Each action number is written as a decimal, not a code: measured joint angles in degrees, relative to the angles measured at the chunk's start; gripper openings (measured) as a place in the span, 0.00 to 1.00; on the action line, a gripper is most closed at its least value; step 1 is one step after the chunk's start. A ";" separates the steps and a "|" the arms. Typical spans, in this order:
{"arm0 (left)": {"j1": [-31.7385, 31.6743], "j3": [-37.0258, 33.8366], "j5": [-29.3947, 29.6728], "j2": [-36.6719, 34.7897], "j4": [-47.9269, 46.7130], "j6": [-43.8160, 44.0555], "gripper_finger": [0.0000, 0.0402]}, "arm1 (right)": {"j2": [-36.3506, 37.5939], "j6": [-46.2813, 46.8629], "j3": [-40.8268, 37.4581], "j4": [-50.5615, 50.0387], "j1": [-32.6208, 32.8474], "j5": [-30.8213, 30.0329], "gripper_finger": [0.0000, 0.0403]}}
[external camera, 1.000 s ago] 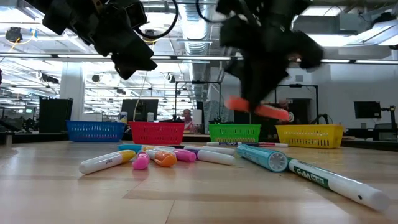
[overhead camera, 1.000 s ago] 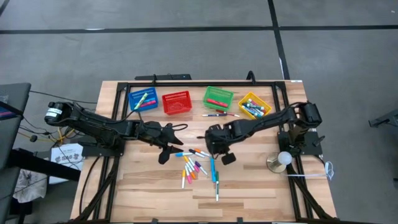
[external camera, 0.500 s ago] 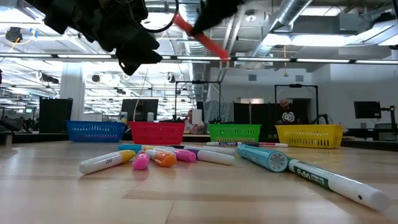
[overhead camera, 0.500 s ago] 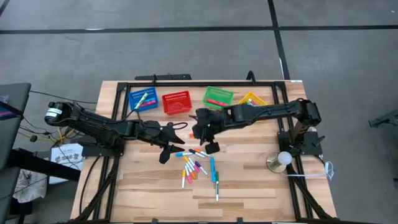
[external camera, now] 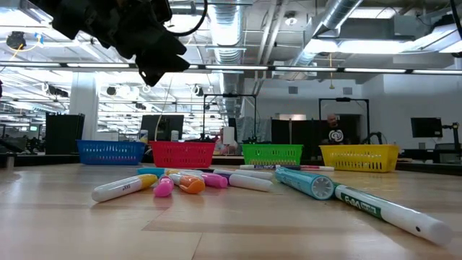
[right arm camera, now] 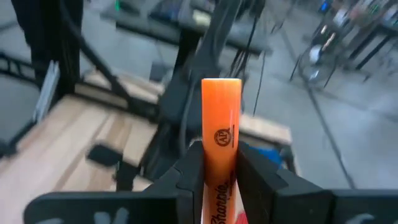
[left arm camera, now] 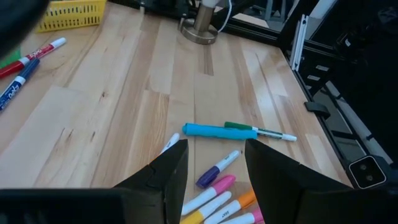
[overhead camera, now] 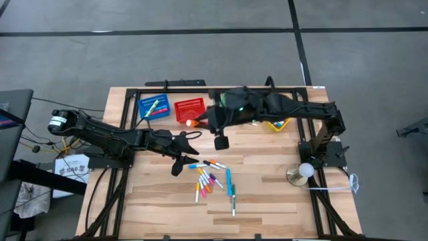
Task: Pick & Place Markers
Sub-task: Put the large orange highlighter pen into the blue bin
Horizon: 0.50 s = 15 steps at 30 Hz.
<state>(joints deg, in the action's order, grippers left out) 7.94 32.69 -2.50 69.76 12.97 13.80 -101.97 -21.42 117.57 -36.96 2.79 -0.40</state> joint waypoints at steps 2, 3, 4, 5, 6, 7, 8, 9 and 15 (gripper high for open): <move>0.00 0.00 -0.02 0.00 0.01 0.00 0.40 | 0.00 0.62 2.43 0.40 0.00 0.04 0.16; 0.00 0.00 -0.02 0.00 0.03 0.00 0.40 | 0.00 1.31 3.59 0.37 0.00 0.04 0.16; 0.00 0.00 0.00 0.00 0.13 0.00 0.40 | 0.00 2.07 4.76 0.36 0.00 0.04 0.16; 0.00 0.00 -0.01 0.00 0.18 0.00 0.40 | 0.00 2.97 5.87 0.37 0.00 0.04 0.16; 0.00 0.00 -0.02 0.00 0.28 0.00 0.40 | 0.01 3.71 6.92 0.36 -0.03 0.04 0.16; 0.00 0.00 -0.01 0.00 0.37 0.00 0.40 | 0.02 4.33 7.99 0.17 -0.04 0.04 0.16; 0.00 0.00 0.00 0.00 0.42 0.00 0.40 | 0.02 4.79 9.01 -0.20 -0.04 0.05 0.16; 0.00 0.00 0.08 0.00 0.48 -0.02 0.40 | 0.02 4.93 9.91 -0.67 -0.04 0.09 0.16; 0.00 0.00 4.13 0.00 2.44 -2.53 0.40 | 0.09 4.95 11.70 -3.30 -0.31 0.17 0.16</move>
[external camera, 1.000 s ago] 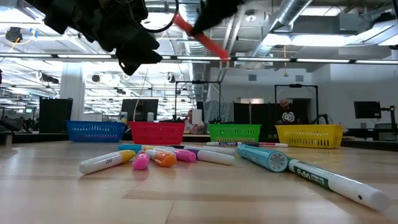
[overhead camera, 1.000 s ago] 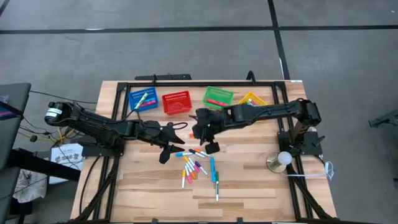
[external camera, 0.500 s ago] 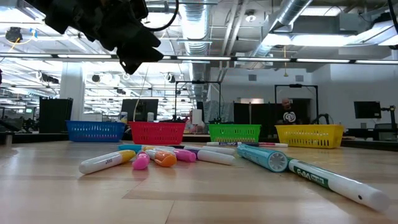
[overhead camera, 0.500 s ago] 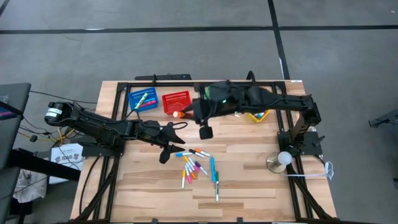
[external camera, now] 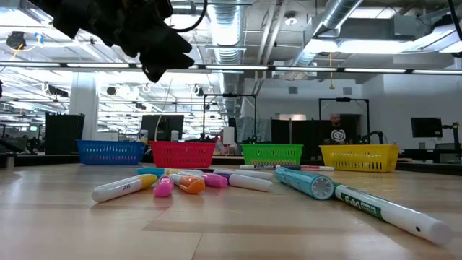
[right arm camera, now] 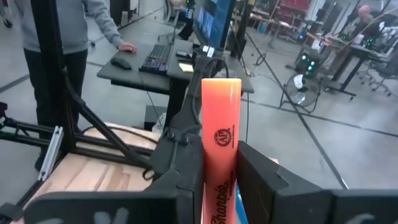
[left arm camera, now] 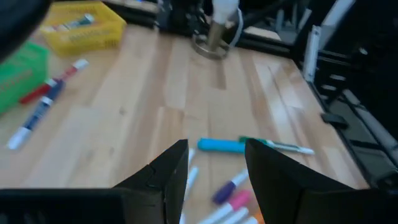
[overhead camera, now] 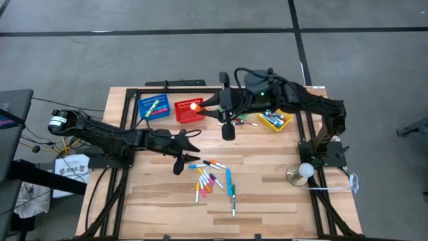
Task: Pick & Place Markers
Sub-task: Put the large orange highlighter pen into the blue bin
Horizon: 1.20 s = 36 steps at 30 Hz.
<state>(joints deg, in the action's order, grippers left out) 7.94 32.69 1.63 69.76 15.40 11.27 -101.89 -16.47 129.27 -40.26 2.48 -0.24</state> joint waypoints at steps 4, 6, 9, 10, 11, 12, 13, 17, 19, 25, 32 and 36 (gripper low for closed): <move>-0.02 0.00 2.06 -0.53 2.88 -2.19 0.40 | -0.01 0.02 0.07 -0.86 0.00 -0.01 0.16; -0.02 0.00 2.22 -1.61 5.19 -3.46 0.40 | -0.02 0.02 0.07 -0.90 0.00 0.01 0.16; -0.02 0.00 2.51 -3.71 9.53 -5.59 0.40 | -0.02 0.04 0.07 -0.89 0.00 0.00 0.16; -0.02 0.00 2.98 -4.61 11.02 -6.48 0.40 | -0.02 0.09 0.07 -0.88 0.00 -0.01 0.16; -0.02 0.00 3.29 -5.48 12.79 -7.35 0.40 | -0.04 0.17 0.07 -0.87 -0.02 -0.01 0.16; -0.02 0.00 3.75 -6.40 14.68 -8.35 0.40 | -0.04 0.17 0.07 -0.81 -0.02 -0.01 0.16; -0.02 0.00 4.42 -7.22 16.28 -9.47 0.40 | -0.04 0.15 0.07 -0.67 0.00 0.01 0.16; -0.02 0.02 7.57 -9.85 23.36 -13.79 0.40 | -0.04 0.85 0.07 0.33 0.00 0.21 0.16; -0.09 0.04 9.15 -10.50 26.98 -16.00 0.40 | -0.04 1.50 0.07 0.45 0.00 0.21 0.16; -1.53 0.04 9.97 -10.06 33.65 -18.52 0.40 | -0.07 1.55 0.07 0.43 0.13 0.23 0.16; -1.67 0.04 9.95 -10.01 33.98 -18.52 0.40 | -0.09 1.55 0.07 0.43 0.13 0.23 0.16; -1.68 0.04 9.94 -10.01 35.02 -18.52 0.40 | -0.09 1.55 0.07 0.43 0.11 0.23 0.16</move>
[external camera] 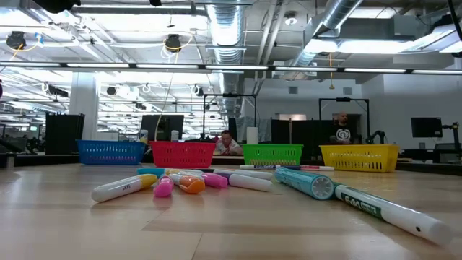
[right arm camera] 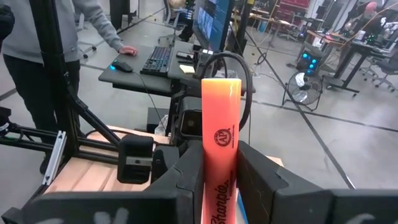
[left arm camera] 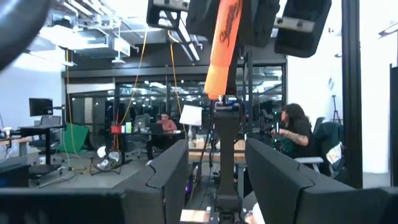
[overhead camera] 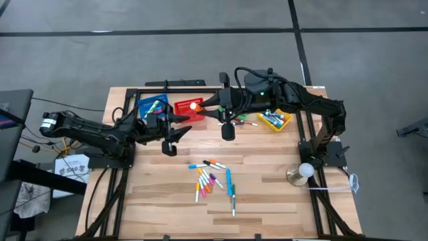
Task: Pick & Place Markers
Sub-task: Put the large orange highlighter pen into the blue bin
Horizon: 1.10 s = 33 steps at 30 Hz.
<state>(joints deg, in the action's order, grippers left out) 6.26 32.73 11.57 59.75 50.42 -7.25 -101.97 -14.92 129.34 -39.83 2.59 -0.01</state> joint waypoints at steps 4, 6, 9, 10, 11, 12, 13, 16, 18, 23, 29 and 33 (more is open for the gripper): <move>0.00 1.30 0.01 0.20 0.78 -0.02 0.40 | -0.02 0.00 0.00 0.00 0.02 0.00 0.16; -0.14 2.72 -0.03 0.89 0.92 -0.02 0.40 | -0.02 0.00 0.00 0.00 0.00 0.00 0.16; -0.98 4.95 -1.17 2.96 0.82 -0.02 0.40 | -0.02 0.00 0.00 0.01 0.02 0.00 0.16; -1.38 5.76 -1.66 3.79 0.82 -0.02 0.40 | -0.02 -0.01 0.00 0.00 0.02 0.00 0.16; -1.79 6.69 -2.25 4.66 0.63 -0.02 0.40 | -0.02 -0.02 0.00 0.00 0.00 0.00 0.16; -2.17 7.51 -2.81 5.65 0.73 -0.01 0.40 | -0.02 -0.01 0.00 0.00 0.00 0.00 0.16; -2.54 8.43 -3.58 6.59 0.82 0.00 0.40 | -0.02 -0.02 0.00 0.00 0.00 0.00 0.16; -3.41 10.73 -5.76 9.54 0.60 0.06 0.40 | -0.02 0.00 0.00 0.00 0.02 0.00 0.16; -3.86 12.32 -6.88 11.25 0.63 0.17 0.40 | -0.02 -0.01 0.00 0.00 0.00 0.00 0.16; -4.20 16.11 -9.24 14.26 0.67 0.10 0.40 | -0.02 0.00 0.00 -0.56 0.02 0.02 0.16; -4.17 18.37 -9.29 14.62 0.96 -0.16 0.40 | -0.02 0.02 0.00 -1.77 0.02 0.03 0.16; -4.17 18.75 -9.29 14.62 1.04 -1.38 0.40 | -0.02 0.02 0.00 -1.77 0.02 0.09 0.16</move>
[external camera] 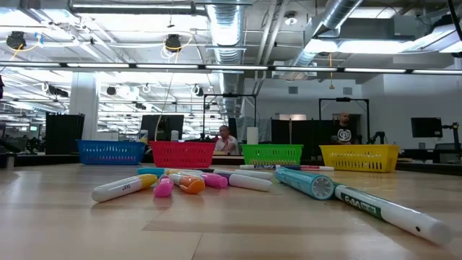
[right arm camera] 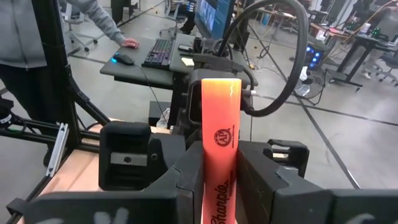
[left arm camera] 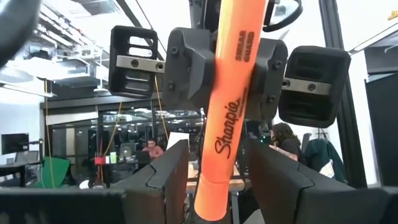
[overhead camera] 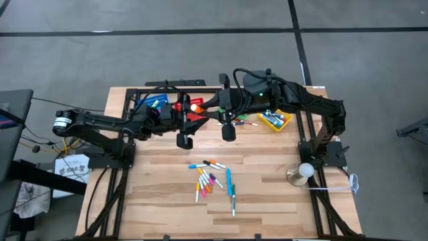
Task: Pick & Place Markers
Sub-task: Put the large orange highlighter pen into the blue bin
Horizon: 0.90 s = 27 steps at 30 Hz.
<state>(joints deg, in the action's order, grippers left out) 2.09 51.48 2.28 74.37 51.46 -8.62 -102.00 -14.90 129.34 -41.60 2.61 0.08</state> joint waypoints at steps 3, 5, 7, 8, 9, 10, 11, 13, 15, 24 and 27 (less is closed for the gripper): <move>0.00 0.02 0.00 0.25 0.11 -0.12 0.40 | 0.00 -0.02 0.00 0.00 -0.01 0.05 0.16; 0.00 0.02 0.00 0.44 -0.12 -0.12 0.40 | 0.00 -0.03 0.00 0.00 -0.01 0.11 0.16; 0.00 0.02 0.00 0.43 0.05 -0.13 0.40 | -0.02 -0.03 0.00 0.00 -0.01 0.13 0.16; 0.00 0.02 0.00 0.42 0.09 -0.11 0.40 | -0.21 -0.02 0.00 0.05 0.00 0.13 0.16; 0.00 0.02 0.00 0.42 0.05 -0.13 0.40 | -0.37 -0.04 0.00 0.19 0.00 0.13 0.16; 0.00 0.02 0.00 0.42 0.00 -0.13 0.40 | -0.51 -0.04 -0.02 0.06 -0.02 0.13 0.16; 0.00 0.02 0.01 0.42 0.04 -0.13 0.40 | -0.58 -0.04 -0.06 -0.02 -0.02 0.17 0.16; 0.00 0.02 0.02 0.42 0.12 -0.13 0.40 | -0.60 -0.04 -0.09 -0.06 -0.01 0.59 0.16; -0.01 0.02 0.02 0.42 0.02 -0.13 0.39 | -0.55 -0.04 -0.09 0.09 0.00 1.07 0.16; 0.00 0.02 -0.26 0.42 0.00 -0.54 0.18 | -0.55 0.33 -0.09 0.57 -0.02 1.03 0.16; 0.00 0.02 -0.22 0.42 0.00 -0.59 0.16 | -0.55 0.33 -0.09 0.57 -0.04 1.03 0.16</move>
<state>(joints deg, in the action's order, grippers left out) 2.09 51.51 2.07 74.78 51.46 -9.21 -102.54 -14.57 129.25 -41.04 2.57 1.10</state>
